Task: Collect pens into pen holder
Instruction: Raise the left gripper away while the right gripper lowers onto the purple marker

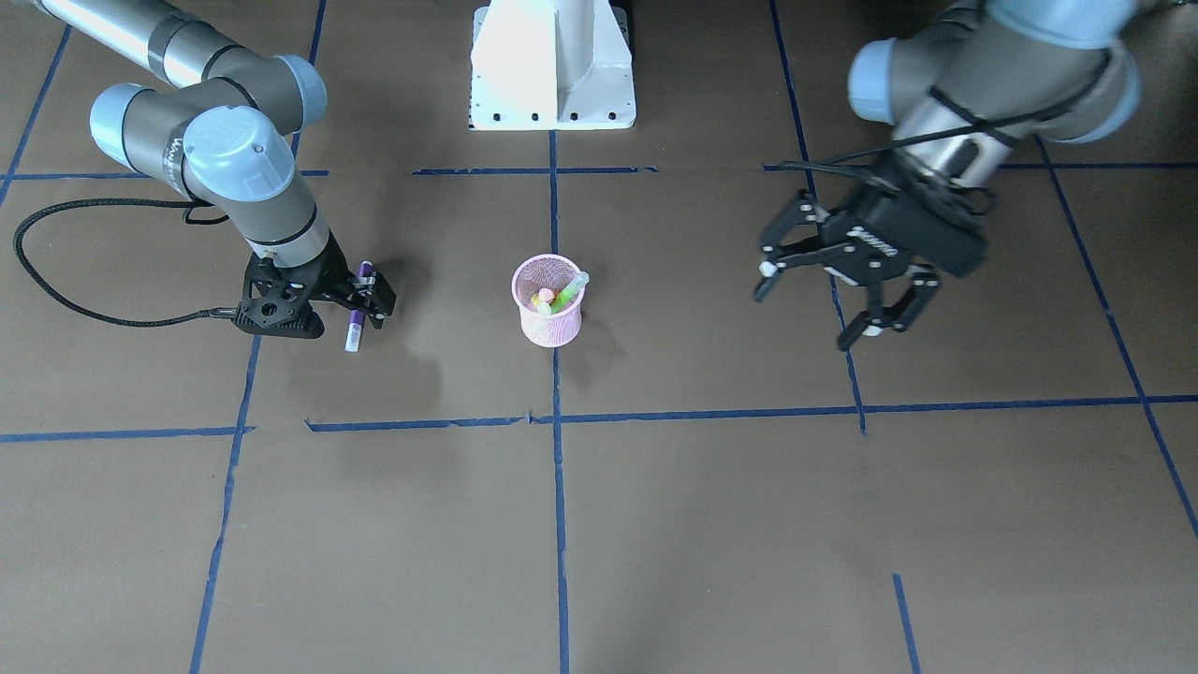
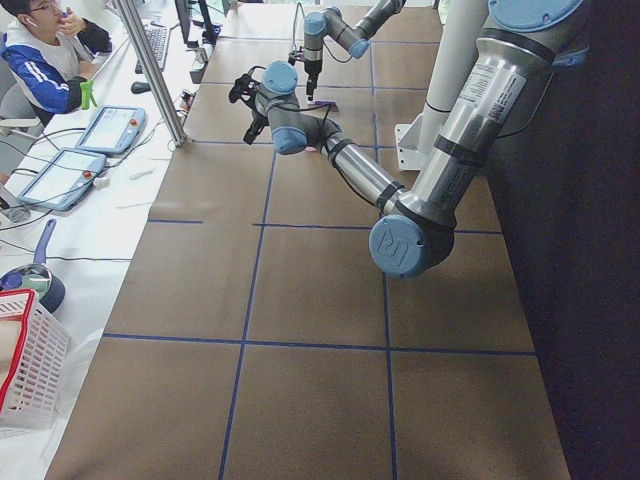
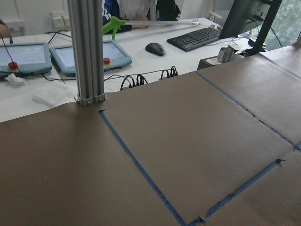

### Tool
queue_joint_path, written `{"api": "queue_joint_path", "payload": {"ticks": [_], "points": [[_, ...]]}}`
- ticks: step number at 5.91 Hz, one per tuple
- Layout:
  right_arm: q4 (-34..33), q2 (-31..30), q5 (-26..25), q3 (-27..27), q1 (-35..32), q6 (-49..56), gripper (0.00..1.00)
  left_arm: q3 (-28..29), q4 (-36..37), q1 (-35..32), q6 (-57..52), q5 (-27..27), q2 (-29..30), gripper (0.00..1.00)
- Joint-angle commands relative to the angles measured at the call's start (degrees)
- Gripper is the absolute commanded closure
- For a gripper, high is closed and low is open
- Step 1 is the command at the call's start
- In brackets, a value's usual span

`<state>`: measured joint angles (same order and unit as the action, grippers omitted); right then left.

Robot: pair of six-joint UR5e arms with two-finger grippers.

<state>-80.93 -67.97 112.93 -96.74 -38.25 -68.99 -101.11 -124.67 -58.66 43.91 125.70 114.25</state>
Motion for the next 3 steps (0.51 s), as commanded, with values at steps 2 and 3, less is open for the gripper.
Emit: {"api": "queue_joint_path", "payload": {"ticks": [2,3], "points": [[0.16,0.56,-0.07,2.87,1.16,0.34,0.01,-0.58,0.39,-3.55,-7.05,3.41,-5.77,0.0],[0.16,0.56,-0.07,2.87,1.25,0.43,0.05,-0.75,0.13,-4.0,-9.08,3.41,-7.1,0.0]]}}
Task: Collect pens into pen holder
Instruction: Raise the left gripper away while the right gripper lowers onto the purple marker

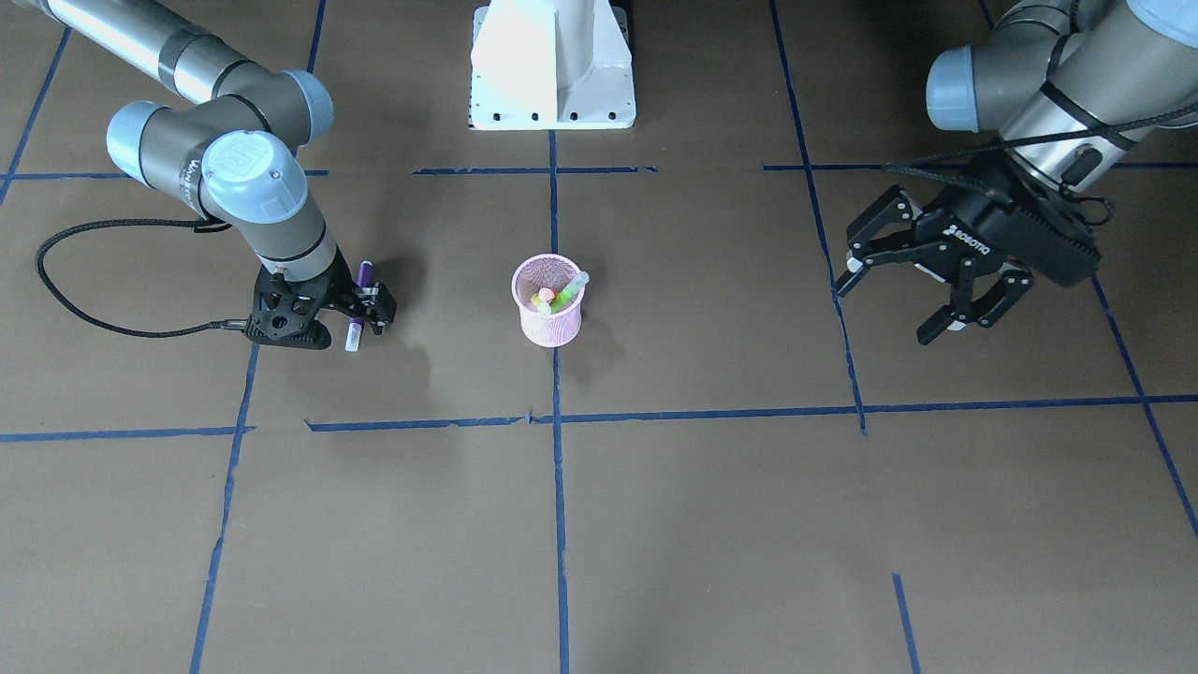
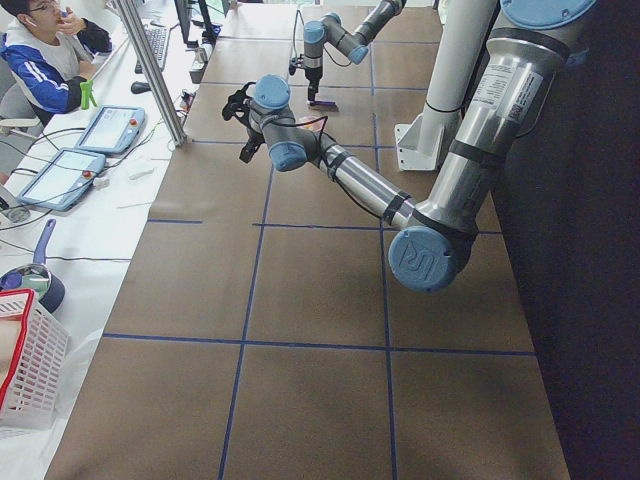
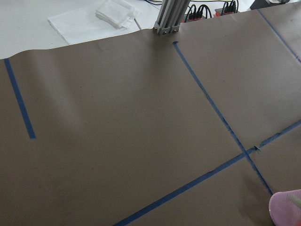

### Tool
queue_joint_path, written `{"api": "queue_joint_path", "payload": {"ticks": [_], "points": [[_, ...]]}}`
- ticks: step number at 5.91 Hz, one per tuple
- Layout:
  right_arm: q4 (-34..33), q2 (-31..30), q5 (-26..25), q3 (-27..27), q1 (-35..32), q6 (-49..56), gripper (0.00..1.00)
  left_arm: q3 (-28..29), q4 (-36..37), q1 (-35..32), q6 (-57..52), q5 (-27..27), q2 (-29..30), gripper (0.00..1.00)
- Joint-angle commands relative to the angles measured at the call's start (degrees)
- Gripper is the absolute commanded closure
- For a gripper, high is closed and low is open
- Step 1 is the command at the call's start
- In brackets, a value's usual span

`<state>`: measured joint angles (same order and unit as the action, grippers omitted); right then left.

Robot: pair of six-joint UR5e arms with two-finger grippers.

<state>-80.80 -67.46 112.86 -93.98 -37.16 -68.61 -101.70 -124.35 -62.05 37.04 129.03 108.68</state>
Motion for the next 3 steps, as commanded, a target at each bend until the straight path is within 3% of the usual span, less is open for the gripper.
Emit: {"api": "queue_joint_path", "payload": {"ticks": [1,2,3], "points": [[0.02,0.31,-0.01,0.11,0.15,-0.03,0.13,-0.17,-0.28,-0.79,-2.5,0.09,-1.71,0.0],[0.02,0.4,-0.01,0.11,0.15,-0.03,0.26,-0.25,-0.72,-0.88,-2.5,0.09,-2.5,0.0],[0.02,0.4,0.08,0.11,0.15,0.05,0.52,-0.25,-0.98,-0.79,-2.59,0.0,-2.85,0.0]]}}
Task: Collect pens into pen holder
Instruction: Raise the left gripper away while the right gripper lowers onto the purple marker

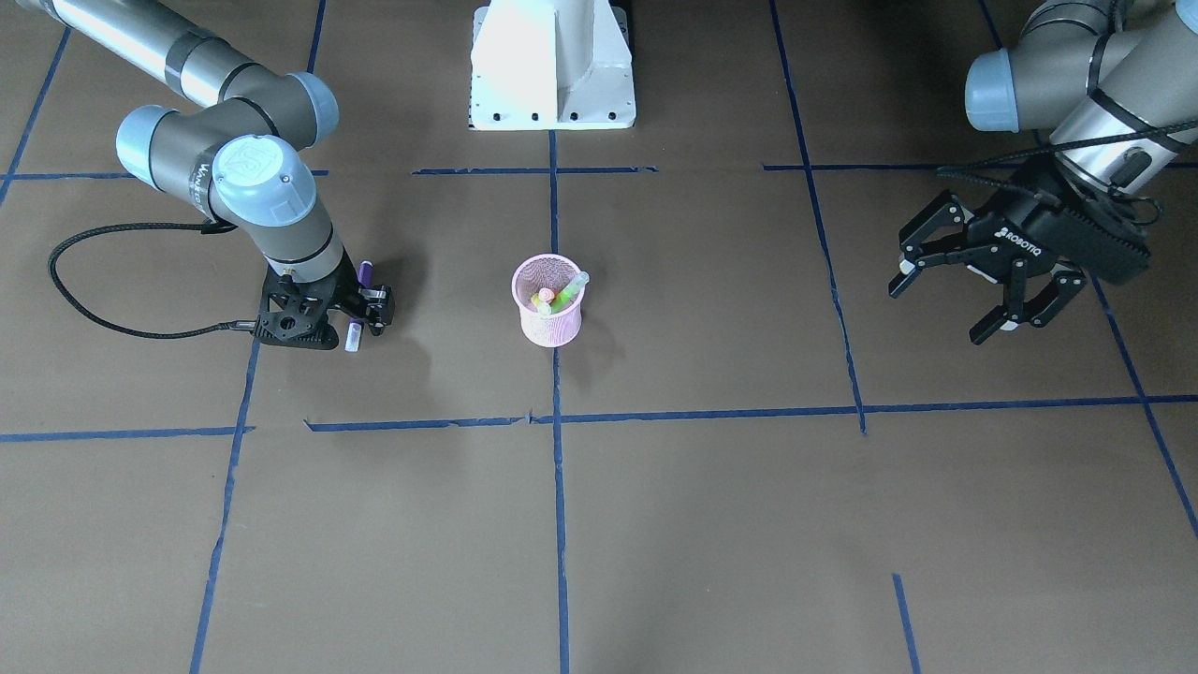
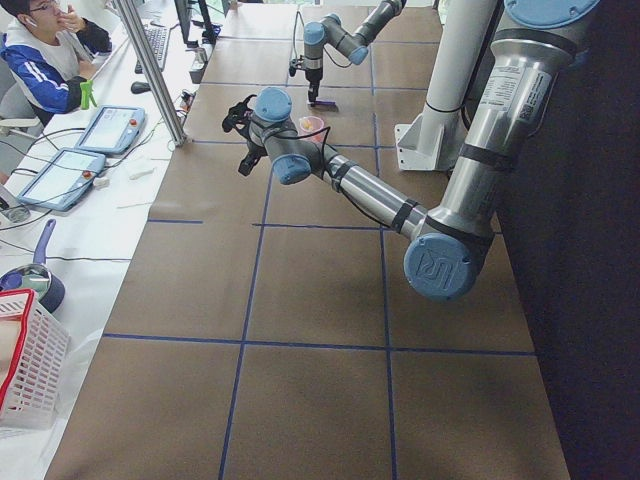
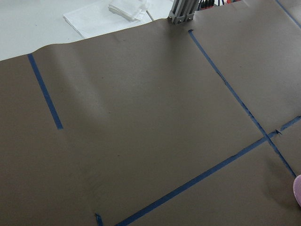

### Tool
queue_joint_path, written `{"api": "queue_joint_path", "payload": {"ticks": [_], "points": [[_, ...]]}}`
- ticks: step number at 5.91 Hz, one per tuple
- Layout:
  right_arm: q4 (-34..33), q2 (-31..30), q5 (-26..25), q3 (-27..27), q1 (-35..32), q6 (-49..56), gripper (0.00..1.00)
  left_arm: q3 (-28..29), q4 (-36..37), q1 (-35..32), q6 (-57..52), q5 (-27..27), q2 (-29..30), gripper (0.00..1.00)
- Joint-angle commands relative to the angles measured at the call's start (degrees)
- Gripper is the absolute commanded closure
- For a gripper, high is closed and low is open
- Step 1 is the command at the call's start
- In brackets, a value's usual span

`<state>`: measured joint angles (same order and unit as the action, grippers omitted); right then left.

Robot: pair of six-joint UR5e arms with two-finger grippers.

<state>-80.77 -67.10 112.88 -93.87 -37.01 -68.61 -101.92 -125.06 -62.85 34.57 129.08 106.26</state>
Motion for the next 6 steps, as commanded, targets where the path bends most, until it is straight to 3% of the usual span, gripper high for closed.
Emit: {"api": "queue_joint_path", "payload": {"ticks": [1,2,4,6], "points": [[0.0,0.04,0.06,-0.08,0.01,0.15,0.79,-0.03,-0.28,0.0,-0.72,-0.06,-0.52,0.0],[0.0,0.04,0.15,-0.17,0.01,0.15,0.97,-0.03,-0.28,0.0,-0.9,-0.15,-0.53,0.0],[0.17,0.04,0.06,-1.83,0.01,0.15,1.0,-0.12,-0.28,-0.08,-0.82,-0.06,-0.53,0.0],[9.88,0.04,-0.37,-10.06,-4.28,-0.81,1.0,0.14,0.51,-0.52,-0.99,-0.5,-1.14,0.0]]}}
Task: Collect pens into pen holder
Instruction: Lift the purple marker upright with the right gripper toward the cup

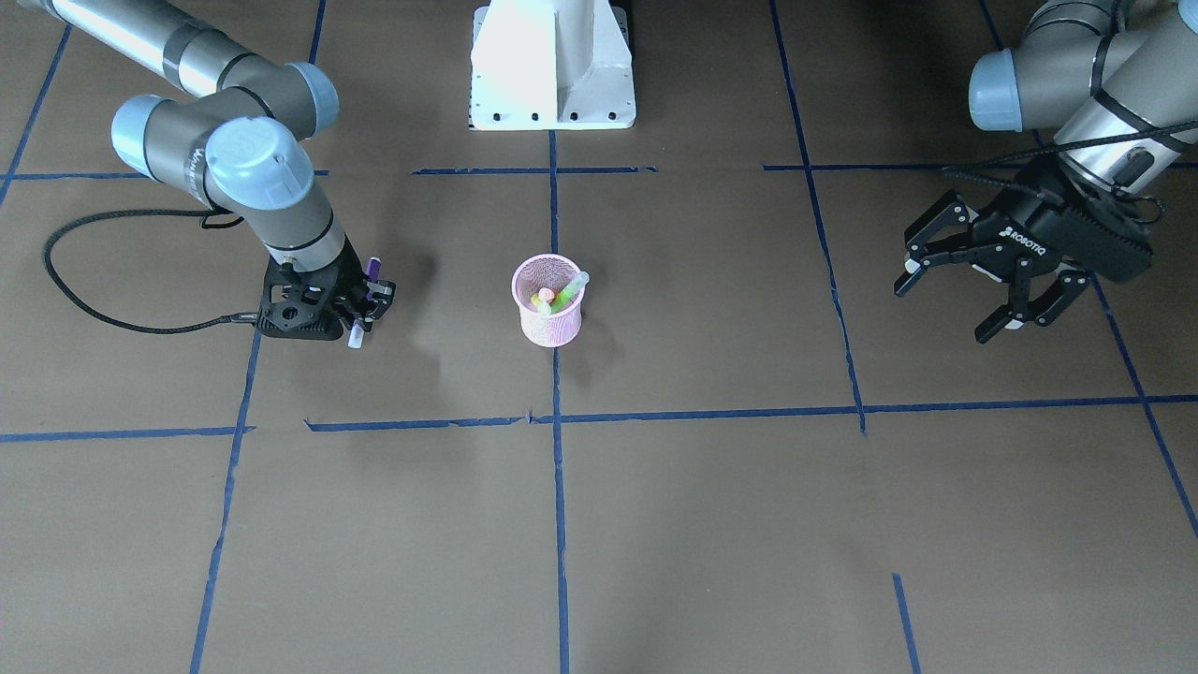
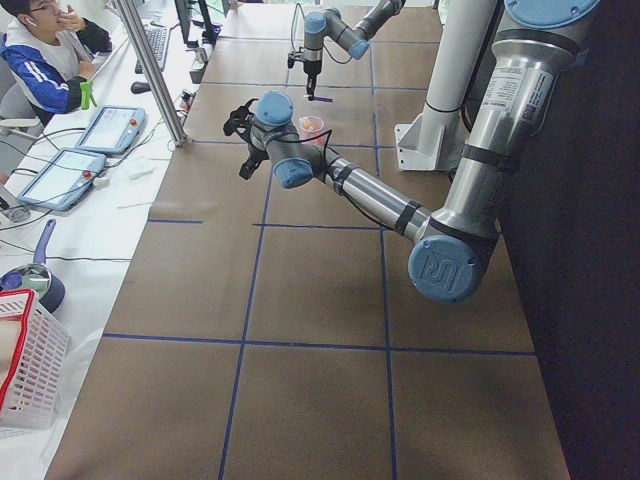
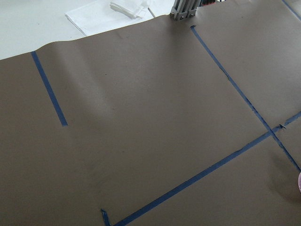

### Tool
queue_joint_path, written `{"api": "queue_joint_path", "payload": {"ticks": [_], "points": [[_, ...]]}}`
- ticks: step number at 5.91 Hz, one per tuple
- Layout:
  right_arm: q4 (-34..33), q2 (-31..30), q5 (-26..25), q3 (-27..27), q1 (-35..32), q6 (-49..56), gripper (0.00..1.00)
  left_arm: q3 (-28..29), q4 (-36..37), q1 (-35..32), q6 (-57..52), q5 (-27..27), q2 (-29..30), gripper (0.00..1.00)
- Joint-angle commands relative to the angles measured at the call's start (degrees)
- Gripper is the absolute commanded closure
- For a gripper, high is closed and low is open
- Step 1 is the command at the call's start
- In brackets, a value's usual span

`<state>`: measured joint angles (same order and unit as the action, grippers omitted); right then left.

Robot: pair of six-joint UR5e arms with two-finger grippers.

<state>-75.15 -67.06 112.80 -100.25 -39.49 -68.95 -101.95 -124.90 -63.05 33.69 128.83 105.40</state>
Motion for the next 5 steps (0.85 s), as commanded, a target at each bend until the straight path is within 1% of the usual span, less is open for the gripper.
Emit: {"api": "queue_joint_path", "payload": {"ticks": [1,2,3,4,5], "points": [[8.75,0.17,-3.26,-8.08,-2.86,-0.13,1.0,1.31,2.18,-0.93,-5.68,-0.16,-0.54,0.0],[14.88,1.91,-11.21,-9.86,-2.7,0.13,1.0,1.32,7.77,-1.37,-10.96,-0.59,-0.55,0.0],[21.82,2.45,-20.86,-10.23,0.7,0.31,1.0,1.49,8.26,-1.55,-11.62,-0.68,-0.46,0.0],[27.81,2.54,-32.09,-9.71,8.3,0.57,1.0,2.54,8.27,-1.46,-11.62,-0.6,-0.37,0.0],[28.56,2.63,-44.91,-9.18,15.16,7.19,1.0,3.24,8.35,-1.46,-11.62,-0.6,-0.37,0.0]]}}
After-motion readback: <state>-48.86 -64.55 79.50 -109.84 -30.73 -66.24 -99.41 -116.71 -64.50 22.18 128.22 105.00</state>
